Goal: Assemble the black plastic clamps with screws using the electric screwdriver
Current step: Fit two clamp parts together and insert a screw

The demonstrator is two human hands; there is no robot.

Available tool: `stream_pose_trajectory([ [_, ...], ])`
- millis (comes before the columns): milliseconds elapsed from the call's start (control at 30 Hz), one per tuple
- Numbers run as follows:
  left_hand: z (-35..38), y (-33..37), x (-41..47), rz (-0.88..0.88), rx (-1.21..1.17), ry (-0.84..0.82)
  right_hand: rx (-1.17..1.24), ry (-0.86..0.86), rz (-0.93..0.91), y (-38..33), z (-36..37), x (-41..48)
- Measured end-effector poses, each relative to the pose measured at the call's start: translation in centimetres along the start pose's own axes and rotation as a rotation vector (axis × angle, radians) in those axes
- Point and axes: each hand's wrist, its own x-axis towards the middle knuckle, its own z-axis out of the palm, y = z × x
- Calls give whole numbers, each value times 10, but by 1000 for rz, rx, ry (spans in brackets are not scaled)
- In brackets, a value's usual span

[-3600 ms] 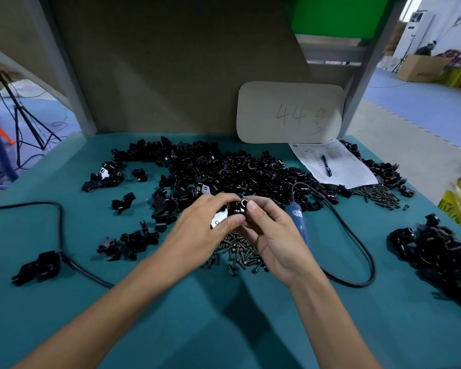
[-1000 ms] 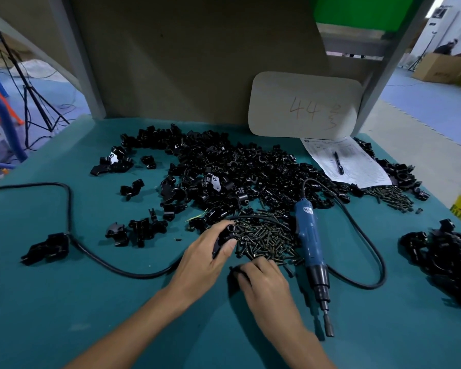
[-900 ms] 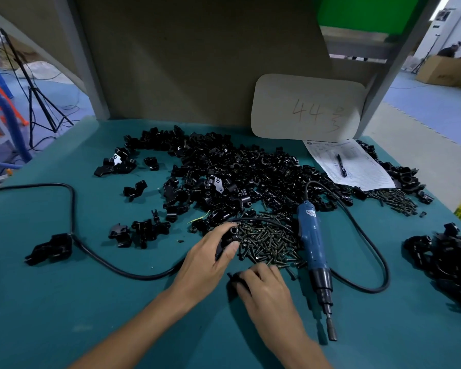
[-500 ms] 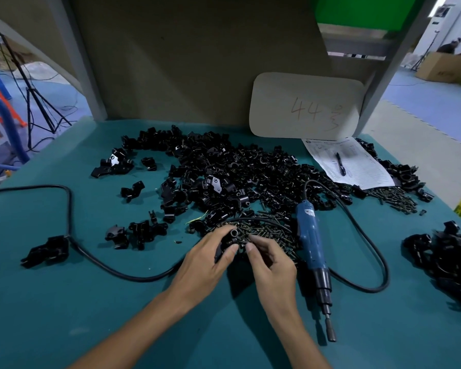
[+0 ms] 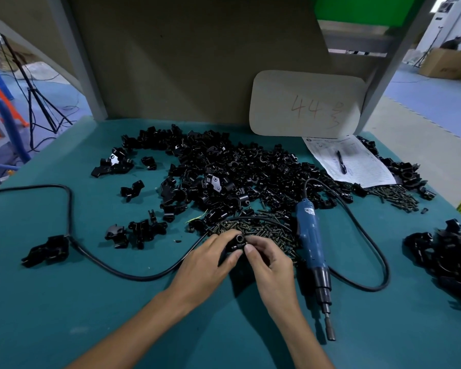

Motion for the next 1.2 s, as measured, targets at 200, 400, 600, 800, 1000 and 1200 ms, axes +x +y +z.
stream_pose_trajectory([
  [200, -1, 1, -1, 9, 17, -22, -112, -42, 13, -2, 2, 0],
  [400, -2, 3, -2, 16, -20, -34, -201, -18, -72, -2, 5, -4],
  [600, -3, 1, 0, 2, -66, -28, -117, -50, -70, 1, -2, 0],
  [800, -3, 3, -2, 28, -21, -28, -184, -78, -15, -7, -4, 3],
  [1000, -4, 6, -3, 52, 56, -60, -550, -128, -136, -21, -14, 10],
  [1200, -3, 2, -3, 12, 32, -52, -1019, 193, 58, -32, -76, 31],
])
